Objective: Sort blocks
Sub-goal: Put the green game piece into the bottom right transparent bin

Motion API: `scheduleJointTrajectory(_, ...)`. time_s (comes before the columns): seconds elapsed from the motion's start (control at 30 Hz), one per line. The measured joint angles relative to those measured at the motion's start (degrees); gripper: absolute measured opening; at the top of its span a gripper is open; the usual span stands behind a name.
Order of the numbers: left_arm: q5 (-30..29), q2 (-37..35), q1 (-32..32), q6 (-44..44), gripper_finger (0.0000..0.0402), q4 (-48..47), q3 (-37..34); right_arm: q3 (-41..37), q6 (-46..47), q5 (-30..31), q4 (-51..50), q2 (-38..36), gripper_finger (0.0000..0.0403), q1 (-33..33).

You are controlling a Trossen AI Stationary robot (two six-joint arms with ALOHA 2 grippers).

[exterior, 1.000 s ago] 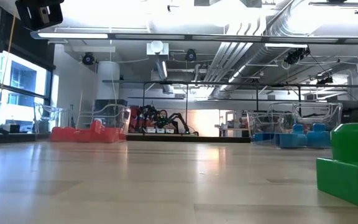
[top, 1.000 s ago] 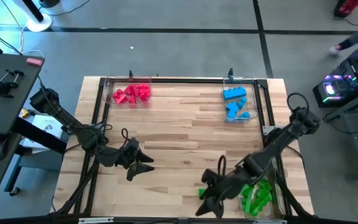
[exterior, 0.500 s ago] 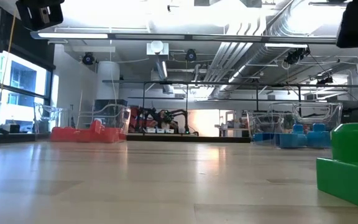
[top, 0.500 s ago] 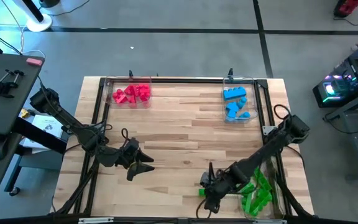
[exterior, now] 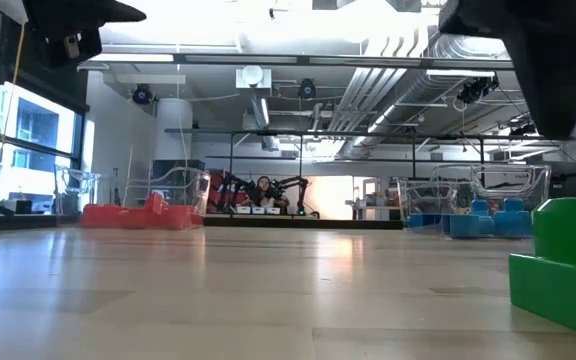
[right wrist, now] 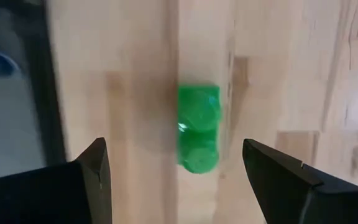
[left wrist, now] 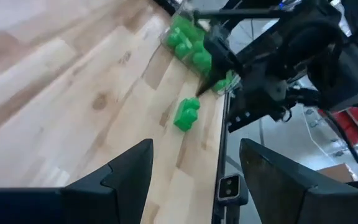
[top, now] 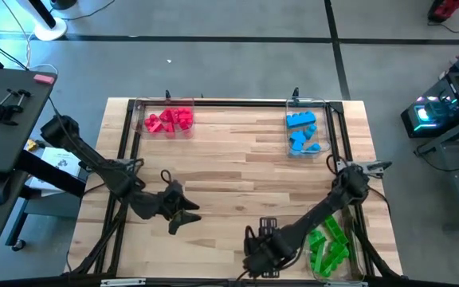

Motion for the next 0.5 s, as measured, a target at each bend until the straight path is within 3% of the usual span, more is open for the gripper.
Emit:
scheduleJointTrajectory(0.2,2.07,2.52,0.0,-1.83,0.0227,0.29,0.0,0.0,-1.04,2.09,-3.79,2.1,0.0238,0.25)
scheduleJointTrajectory(0.5,2.1,3.18,-0.02,-1.98,0.0227,0.35,0.0,-5.0,-1.25,2.31,2.47,2.44,0.0238,-1.1)
